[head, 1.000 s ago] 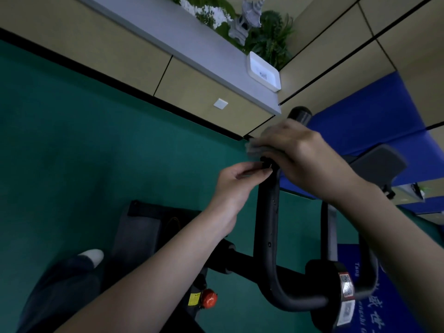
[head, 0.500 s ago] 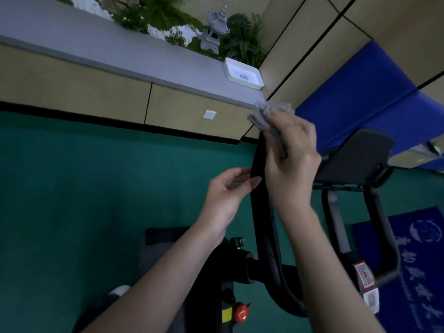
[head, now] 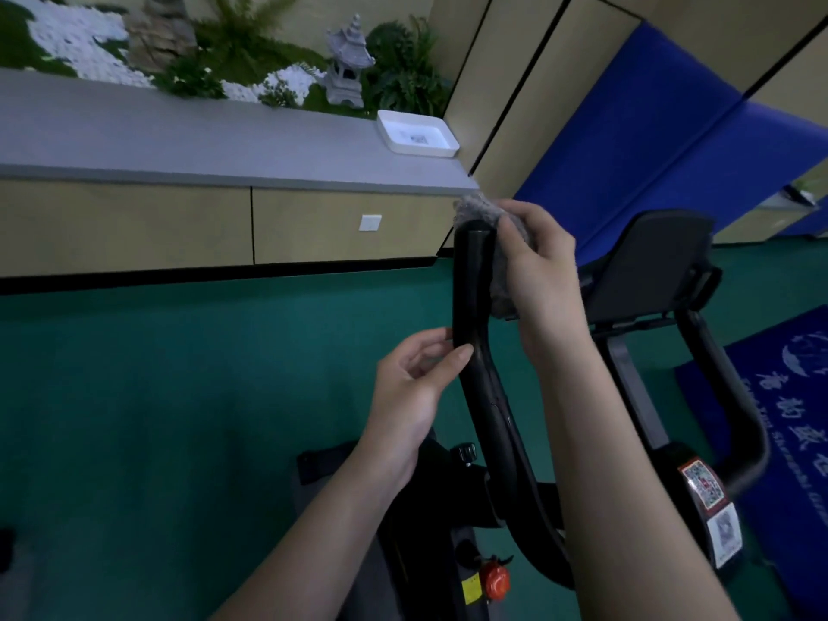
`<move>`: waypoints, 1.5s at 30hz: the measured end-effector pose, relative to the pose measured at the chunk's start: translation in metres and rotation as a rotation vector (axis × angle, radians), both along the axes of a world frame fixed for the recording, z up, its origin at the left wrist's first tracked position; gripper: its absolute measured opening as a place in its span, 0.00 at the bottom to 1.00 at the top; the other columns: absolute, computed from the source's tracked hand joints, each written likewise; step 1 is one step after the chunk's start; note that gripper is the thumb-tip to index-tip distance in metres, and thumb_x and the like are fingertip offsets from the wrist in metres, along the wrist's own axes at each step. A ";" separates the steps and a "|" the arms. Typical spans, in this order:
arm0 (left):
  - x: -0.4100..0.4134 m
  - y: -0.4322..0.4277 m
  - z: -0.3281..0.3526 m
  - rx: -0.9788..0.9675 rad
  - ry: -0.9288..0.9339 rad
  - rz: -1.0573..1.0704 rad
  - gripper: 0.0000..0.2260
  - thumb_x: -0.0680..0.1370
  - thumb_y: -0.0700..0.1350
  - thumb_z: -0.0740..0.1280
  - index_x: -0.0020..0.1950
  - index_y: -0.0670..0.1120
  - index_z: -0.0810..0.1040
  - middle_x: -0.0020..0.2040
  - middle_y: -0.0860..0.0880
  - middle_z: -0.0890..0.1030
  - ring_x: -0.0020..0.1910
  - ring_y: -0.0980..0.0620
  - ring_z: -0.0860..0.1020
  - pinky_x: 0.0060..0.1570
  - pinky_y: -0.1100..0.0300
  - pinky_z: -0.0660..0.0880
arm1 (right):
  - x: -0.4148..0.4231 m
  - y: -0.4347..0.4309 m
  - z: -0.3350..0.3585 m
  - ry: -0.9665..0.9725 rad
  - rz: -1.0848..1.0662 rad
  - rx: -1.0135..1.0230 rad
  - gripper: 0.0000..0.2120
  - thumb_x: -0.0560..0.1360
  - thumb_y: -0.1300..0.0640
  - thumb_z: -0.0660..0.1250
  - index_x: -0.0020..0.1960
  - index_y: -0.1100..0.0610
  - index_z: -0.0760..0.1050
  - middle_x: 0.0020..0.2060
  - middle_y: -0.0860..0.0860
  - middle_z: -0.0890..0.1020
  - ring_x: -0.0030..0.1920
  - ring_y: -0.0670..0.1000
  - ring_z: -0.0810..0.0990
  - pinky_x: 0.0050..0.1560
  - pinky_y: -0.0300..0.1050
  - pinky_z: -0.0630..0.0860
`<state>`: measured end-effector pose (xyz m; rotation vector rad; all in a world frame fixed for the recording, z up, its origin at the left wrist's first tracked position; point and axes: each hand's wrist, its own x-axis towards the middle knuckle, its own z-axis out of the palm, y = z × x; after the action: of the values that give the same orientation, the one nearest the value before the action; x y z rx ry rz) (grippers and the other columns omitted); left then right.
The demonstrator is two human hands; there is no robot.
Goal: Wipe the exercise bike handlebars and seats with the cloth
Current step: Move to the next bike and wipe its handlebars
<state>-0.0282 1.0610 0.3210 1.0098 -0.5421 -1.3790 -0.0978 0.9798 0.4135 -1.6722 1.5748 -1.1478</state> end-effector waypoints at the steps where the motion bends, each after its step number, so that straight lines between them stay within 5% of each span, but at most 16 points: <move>1: 0.001 0.000 0.000 0.002 0.003 -0.001 0.08 0.73 0.38 0.71 0.51 0.45 0.80 0.41 0.55 0.83 0.38 0.65 0.79 0.38 0.73 0.72 | -0.002 -0.001 -0.001 -0.013 0.026 0.037 0.11 0.80 0.58 0.58 0.49 0.47 0.77 0.38 0.44 0.80 0.38 0.41 0.78 0.40 0.39 0.76; 5: 0.001 0.000 0.000 -0.001 0.003 -0.002 0.08 0.73 0.38 0.71 0.48 0.49 0.80 0.41 0.55 0.84 0.39 0.64 0.80 0.40 0.72 0.74 | -0.008 0.000 -0.008 -0.068 0.079 0.146 0.11 0.80 0.58 0.57 0.52 0.49 0.77 0.46 0.48 0.82 0.48 0.46 0.79 0.48 0.41 0.75; 9: 0.000 0.000 0.000 -0.035 -0.007 0.007 0.09 0.74 0.36 0.70 0.47 0.50 0.79 0.37 0.60 0.83 0.38 0.66 0.80 0.39 0.73 0.74 | -0.012 0.010 -0.018 -0.138 0.075 0.167 0.12 0.80 0.60 0.56 0.51 0.50 0.77 0.43 0.45 0.82 0.42 0.39 0.79 0.43 0.32 0.74; 13: -0.001 -0.002 -0.003 -0.051 0.005 0.005 0.09 0.74 0.35 0.69 0.47 0.49 0.78 0.36 0.61 0.83 0.37 0.66 0.80 0.38 0.73 0.74 | -0.013 0.018 -0.025 -0.149 0.050 0.168 0.13 0.80 0.60 0.56 0.49 0.48 0.77 0.38 0.42 0.83 0.42 0.39 0.80 0.43 0.34 0.76; 19: -0.002 -0.003 -0.007 -0.016 0.031 -0.010 0.09 0.74 0.37 0.70 0.48 0.50 0.79 0.38 0.59 0.84 0.40 0.64 0.80 0.39 0.72 0.74 | -0.007 0.005 -0.009 -0.290 0.091 0.290 0.13 0.80 0.62 0.55 0.53 0.61 0.78 0.36 0.48 0.84 0.38 0.44 0.82 0.38 0.35 0.76; 24: 0.000 -0.002 -0.007 -0.021 0.035 -0.032 0.08 0.73 0.38 0.70 0.48 0.50 0.80 0.40 0.56 0.84 0.42 0.61 0.81 0.41 0.69 0.75 | -0.013 0.023 -0.019 -0.175 0.052 0.338 0.13 0.81 0.60 0.55 0.56 0.61 0.77 0.43 0.53 0.83 0.43 0.49 0.81 0.47 0.43 0.75; 30: 0.011 -0.005 -0.004 -0.039 -0.042 -0.093 0.08 0.73 0.39 0.71 0.49 0.50 0.79 0.41 0.58 0.84 0.44 0.63 0.81 0.45 0.69 0.76 | -0.019 0.062 -0.024 0.334 -0.055 0.058 0.12 0.80 0.60 0.59 0.61 0.57 0.76 0.48 0.54 0.84 0.50 0.52 0.81 0.43 0.37 0.70; 34: 0.021 -0.006 -0.001 -0.073 -0.154 -0.142 0.04 0.76 0.43 0.68 0.50 0.51 0.80 0.43 0.56 0.83 0.44 0.64 0.80 0.45 0.70 0.76 | -0.012 0.069 -0.024 0.350 -0.102 -0.084 0.14 0.78 0.63 0.63 0.63 0.61 0.76 0.54 0.55 0.83 0.55 0.51 0.81 0.52 0.34 0.71; 40: 0.023 -0.012 0.001 -0.095 -0.288 -0.128 0.03 0.77 0.41 0.67 0.46 0.49 0.79 0.41 0.52 0.82 0.39 0.64 0.80 0.41 0.72 0.74 | -0.030 0.089 -0.032 0.343 -0.063 -0.023 0.12 0.76 0.64 0.64 0.59 0.59 0.80 0.49 0.53 0.84 0.50 0.49 0.82 0.52 0.36 0.74; 45: 0.024 -0.012 0.000 -0.074 -0.299 -0.133 0.03 0.77 0.42 0.68 0.46 0.51 0.79 0.41 0.54 0.82 0.39 0.64 0.80 0.42 0.71 0.76 | -0.024 0.094 -0.037 0.339 -0.063 -0.191 0.11 0.75 0.66 0.67 0.55 0.60 0.81 0.50 0.54 0.79 0.52 0.50 0.78 0.55 0.34 0.72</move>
<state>-0.0047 1.0486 0.3208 1.1433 -0.8898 -1.3210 -0.1214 1.0734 0.3765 -2.0423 1.7770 -1.1191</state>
